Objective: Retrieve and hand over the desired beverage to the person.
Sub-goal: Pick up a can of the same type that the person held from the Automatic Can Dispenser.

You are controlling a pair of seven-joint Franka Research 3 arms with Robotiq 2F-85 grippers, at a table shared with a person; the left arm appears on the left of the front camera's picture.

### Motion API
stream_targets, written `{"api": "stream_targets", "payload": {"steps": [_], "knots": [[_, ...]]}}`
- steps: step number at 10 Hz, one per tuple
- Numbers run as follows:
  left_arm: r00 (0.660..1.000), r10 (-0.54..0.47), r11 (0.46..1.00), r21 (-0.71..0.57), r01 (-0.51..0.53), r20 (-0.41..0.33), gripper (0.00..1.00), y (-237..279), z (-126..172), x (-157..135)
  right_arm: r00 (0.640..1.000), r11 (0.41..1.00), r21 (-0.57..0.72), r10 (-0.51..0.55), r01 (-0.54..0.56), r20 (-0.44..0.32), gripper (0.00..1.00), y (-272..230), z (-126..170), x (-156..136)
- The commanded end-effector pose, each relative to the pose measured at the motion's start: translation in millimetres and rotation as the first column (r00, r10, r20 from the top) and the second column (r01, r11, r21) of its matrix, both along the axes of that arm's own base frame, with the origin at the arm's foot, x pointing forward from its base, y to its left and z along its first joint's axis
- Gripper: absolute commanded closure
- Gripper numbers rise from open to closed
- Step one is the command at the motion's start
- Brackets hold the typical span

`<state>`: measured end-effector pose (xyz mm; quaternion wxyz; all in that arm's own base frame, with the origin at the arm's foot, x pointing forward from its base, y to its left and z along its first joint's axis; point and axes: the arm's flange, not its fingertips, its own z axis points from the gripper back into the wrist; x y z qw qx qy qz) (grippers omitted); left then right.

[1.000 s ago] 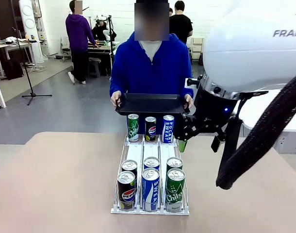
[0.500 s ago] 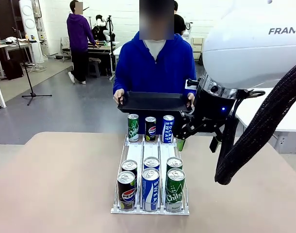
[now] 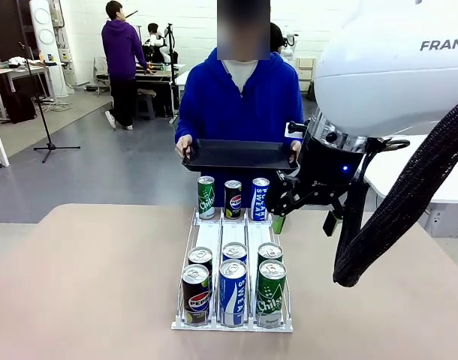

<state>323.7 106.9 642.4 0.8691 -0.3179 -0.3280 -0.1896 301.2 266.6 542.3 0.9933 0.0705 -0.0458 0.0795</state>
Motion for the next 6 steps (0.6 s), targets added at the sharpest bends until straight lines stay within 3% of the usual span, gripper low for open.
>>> {"api": "stream_targets", "payload": {"steps": [1, 3, 6], "knots": [[1.0, -0.016, 1.0, -0.006, 0.016, 0.019, 0.0, 2.6, 1.0, 0.5, 0.995, 0.995, -0.039, -0.091, 0.089, -0.049, 0.0, 19.7, -23.1, 2.7], [1.0, -0.016, 1.0, -0.006, 0.016, 0.019, 0.0, 2.6, 1.0, 0.5, 0.977, 0.978, -0.066, -0.203, 0.199, -0.061, 0.0, 39.4, -47.3, 10.2], [1.0, -0.016, 1.0, -0.006, 0.016, 0.019, 0.0, 2.6, 1.0, 0.5, 0.973, 0.97, -0.11, -0.223, 0.215, -0.061, 0.0, 49.6, -77.2, 16.8]]}}
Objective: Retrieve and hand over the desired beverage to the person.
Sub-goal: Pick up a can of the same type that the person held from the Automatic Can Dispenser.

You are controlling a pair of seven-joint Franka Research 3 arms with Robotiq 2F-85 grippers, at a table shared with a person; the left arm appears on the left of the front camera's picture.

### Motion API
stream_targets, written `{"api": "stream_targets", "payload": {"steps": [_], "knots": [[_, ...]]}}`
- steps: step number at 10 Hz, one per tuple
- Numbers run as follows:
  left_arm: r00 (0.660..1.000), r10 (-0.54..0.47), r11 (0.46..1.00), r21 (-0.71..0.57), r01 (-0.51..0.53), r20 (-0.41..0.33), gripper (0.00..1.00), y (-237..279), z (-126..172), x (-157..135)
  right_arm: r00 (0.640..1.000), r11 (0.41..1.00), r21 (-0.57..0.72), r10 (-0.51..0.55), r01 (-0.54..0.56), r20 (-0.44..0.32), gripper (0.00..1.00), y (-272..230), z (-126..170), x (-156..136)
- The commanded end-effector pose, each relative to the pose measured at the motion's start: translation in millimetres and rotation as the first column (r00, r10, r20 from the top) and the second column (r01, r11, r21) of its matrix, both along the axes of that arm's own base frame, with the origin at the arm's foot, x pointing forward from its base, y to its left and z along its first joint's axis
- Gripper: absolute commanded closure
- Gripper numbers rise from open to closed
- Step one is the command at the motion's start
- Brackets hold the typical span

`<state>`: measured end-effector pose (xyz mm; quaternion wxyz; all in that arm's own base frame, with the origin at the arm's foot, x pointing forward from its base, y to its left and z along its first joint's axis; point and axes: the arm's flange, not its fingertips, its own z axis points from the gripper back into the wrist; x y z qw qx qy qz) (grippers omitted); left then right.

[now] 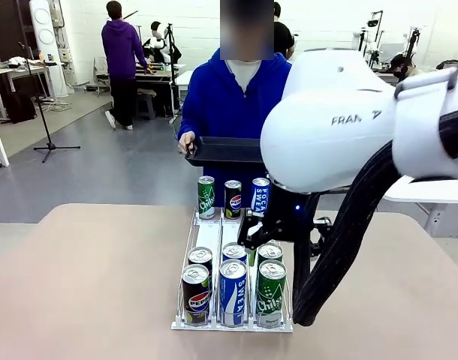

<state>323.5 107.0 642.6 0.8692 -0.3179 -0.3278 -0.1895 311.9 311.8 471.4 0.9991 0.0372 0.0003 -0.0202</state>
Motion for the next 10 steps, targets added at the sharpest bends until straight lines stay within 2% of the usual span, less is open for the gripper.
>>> {"api": "stream_targets", "payload": {"steps": [1, 2, 3, 10], "knots": [[1.0, -0.016, 1.0, -0.006, 0.016, 0.02, 0.0, 2.4, 0.8, 0.7, 0.999, 0.998, -0.054, -0.034, 0.036, 0.037, 0.0, 7.1, -14.5, 10.5], [1.0, -0.016, 1.0, -0.006, 0.016, 0.02, 0.0, 2.4, 0.8, 0.7, 0.998, 0.997, -0.065, -0.023, 0.027, 0.065, 0.0, 8.5, -19.6, 13.2], [1.0, -0.016, 1.0, -0.006, 0.016, 0.02, 0.0, 2.4, 0.8, 0.7, 0.998, 0.998, -0.061, 0.02, -0.016, 0.064, 0.0, 9.7, -24.0, 15.8], [1.0, -0.016, 1.0, -0.006, 0.016, 0.02, 0.0, 2.4, 0.8, 0.7, 0.999, 0.997, -0.071, 0.035, -0.032, 0.036, 0.0, 11.5, -38.1, 24.2]]}}
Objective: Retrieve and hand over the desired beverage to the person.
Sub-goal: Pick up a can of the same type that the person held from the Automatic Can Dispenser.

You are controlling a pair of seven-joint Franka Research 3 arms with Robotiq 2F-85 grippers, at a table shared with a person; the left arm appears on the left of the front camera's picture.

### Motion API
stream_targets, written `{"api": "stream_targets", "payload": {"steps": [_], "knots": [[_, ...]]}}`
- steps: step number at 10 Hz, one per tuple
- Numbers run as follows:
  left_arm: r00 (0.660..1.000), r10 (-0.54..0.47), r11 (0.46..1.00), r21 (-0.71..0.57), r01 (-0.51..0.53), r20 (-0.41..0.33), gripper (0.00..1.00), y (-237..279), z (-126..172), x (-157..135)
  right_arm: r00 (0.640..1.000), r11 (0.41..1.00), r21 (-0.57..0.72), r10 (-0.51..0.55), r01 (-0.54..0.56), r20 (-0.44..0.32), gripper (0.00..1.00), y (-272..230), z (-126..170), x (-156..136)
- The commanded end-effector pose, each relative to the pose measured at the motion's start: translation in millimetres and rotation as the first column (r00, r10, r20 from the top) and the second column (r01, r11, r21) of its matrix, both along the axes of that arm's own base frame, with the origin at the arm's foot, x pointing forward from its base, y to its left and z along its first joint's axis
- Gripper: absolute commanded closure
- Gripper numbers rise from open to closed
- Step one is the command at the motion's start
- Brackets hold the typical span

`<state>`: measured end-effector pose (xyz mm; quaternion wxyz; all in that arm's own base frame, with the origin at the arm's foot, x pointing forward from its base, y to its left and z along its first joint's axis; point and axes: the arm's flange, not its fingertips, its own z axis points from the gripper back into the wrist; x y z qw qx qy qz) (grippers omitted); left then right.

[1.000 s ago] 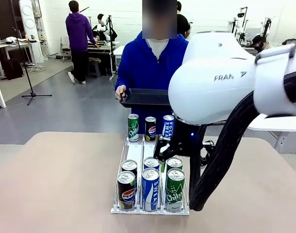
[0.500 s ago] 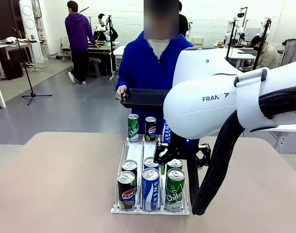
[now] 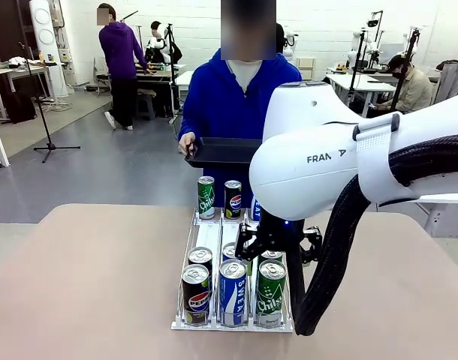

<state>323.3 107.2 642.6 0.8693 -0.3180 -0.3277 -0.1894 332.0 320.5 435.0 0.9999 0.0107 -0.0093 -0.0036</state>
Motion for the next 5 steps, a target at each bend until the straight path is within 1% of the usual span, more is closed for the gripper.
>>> {"api": "stream_targets", "payload": {"steps": [1, 5], "knots": [[1.0, -0.016, 1.0, -0.006, 0.016, 0.02, 0.0, 2.2, 0.8, 0.8, 1.0, 1.0, -0.019, 0.003, -0.003, 0.018, 0.0, 2.2, -2.6, 4.0], [1.0, -0.016, 1.0, -0.006, 0.016, 0.02, 0.0, 2.2, 0.8, 0.8, 1.0, 1.0, -0.031, 0.002, -0.003, -0.001, 0.0, 0.5, -13.3, 9.6]]}}
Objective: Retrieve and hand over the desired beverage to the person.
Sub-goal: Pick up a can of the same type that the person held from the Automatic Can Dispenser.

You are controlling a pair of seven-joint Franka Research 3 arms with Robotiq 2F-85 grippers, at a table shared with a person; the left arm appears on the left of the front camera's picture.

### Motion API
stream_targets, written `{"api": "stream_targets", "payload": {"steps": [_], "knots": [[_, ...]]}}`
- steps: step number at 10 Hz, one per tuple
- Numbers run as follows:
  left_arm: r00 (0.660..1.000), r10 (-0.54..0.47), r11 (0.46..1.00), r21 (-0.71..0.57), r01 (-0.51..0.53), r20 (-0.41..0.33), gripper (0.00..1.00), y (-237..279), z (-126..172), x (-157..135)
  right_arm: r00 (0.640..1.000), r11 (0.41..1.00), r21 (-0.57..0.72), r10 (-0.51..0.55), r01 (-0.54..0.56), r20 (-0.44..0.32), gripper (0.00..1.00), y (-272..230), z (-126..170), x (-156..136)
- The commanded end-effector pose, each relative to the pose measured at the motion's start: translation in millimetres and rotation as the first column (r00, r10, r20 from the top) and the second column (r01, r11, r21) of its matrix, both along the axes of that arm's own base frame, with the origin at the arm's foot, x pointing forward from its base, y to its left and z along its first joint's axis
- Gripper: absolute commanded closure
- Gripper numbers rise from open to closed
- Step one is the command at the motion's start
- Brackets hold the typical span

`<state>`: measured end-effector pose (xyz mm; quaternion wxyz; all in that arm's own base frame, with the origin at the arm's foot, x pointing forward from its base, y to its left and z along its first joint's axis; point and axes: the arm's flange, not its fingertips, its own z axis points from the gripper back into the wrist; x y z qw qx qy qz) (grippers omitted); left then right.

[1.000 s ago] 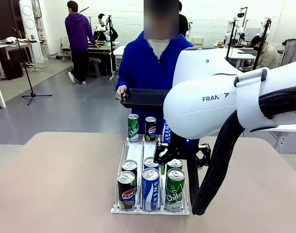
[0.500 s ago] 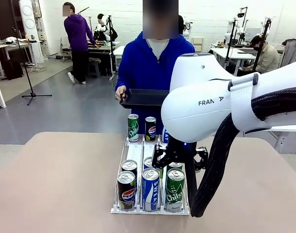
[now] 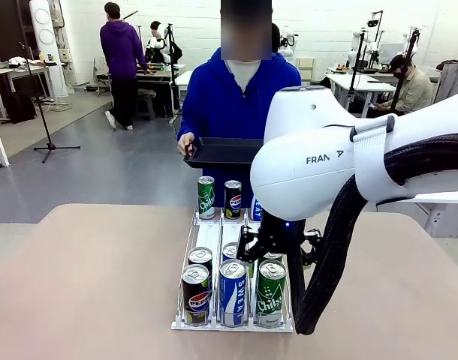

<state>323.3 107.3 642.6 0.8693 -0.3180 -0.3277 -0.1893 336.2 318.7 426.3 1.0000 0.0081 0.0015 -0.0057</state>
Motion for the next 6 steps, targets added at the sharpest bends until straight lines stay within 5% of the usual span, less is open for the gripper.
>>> {"api": "stream_targets", "payload": {"steps": [1, 3, 6], "knots": [[1.0, -0.016, 1.0, -0.006, 0.016, 0.02, 0.0, 2.1, 0.8, 0.9, 1.0, 1.0, -0.03, 0.006, -0.005, 0.019, 0.0, 1.8, -6.3, 5.9], [1.0, -0.016, 1.0, -0.006, 0.016, 0.02, 0.0, 2.1, 0.8, 0.9, 1.0, 0.999, -0.03, 0.013, -0.013, 0.01, 0.0, -0.7, -7.9, 5.9], [1.0, -0.016, 1.0, -0.006, 0.016, 0.02, 0.0, 2.1, 0.8, 0.9, 0.997, 0.997, -0.041, 0.07, -0.069, 0.018, 0.83, -2.8, -10.0, 4.3]]}}
